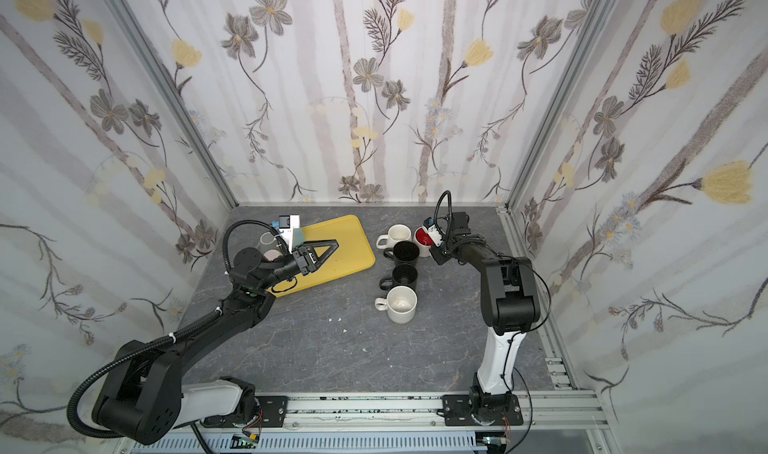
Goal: Turn the mug right side up
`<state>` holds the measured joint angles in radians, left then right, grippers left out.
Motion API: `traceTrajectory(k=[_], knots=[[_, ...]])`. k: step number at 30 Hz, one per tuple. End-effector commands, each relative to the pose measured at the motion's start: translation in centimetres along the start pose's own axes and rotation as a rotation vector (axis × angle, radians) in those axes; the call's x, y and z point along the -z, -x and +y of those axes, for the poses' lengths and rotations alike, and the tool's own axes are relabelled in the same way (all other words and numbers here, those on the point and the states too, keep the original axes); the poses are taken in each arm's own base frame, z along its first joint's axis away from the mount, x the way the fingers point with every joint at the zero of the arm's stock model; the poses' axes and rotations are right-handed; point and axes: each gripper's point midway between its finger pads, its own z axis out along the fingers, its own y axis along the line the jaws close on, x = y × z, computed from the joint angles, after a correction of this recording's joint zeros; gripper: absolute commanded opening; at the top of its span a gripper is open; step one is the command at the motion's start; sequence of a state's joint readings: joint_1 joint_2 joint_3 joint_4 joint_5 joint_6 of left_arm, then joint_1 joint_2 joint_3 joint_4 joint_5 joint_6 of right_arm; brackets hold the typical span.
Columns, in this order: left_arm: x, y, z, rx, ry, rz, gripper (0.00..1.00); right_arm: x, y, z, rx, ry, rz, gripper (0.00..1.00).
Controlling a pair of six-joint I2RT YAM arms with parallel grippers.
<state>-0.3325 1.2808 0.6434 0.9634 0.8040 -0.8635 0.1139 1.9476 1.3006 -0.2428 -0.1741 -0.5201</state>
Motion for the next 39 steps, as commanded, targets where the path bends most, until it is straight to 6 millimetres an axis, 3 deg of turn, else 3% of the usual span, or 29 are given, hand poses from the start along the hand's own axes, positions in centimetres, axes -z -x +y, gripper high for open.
traceTrajectory(k=[1, 6, 15, 18, 24, 33, 39], knots=[[0.1, 0.5, -0.3, -0.027, 0.000, -0.012, 0.53, 0.1, -1.4, 0.3, 0.030, 0.009, 0.071, 0.47], [0.0, 0.4, -0.2, -0.022, 0.004, -0.011, 0.53, 0.7, -1.2, -0.3, 0.028, -0.027, 0.074, 0.56], [0.2, 0.0, 0.7, -0.016, 0.043, -0.002, 0.53, 1.0, -0.8, -4.2, -0.065, -0.168, 0.083, 0.55], [0.6, 0.5, -0.2, -0.035, 0.036, -0.025, 0.53, 0.9, -0.3, -5.1, -0.091, -0.189, 0.079, 0.54], [0.7, 0.6, -0.2, -0.039, 0.050, -0.036, 0.53, 0.8, 1.1, -5.3, -0.109, -0.186, 0.033, 0.53], [1.1, 0.9, -0.3, -0.064, 0.093, -0.034, 0.53, 0.3, 1.0, -6.8, -0.142, -0.251, 0.055, 0.51], [2.0, 1.9, -0.1, -0.124, 0.190, -0.042, 0.54, 1.9, 2.5, -5.0, -0.141, -0.205, 0.028, 0.53]])
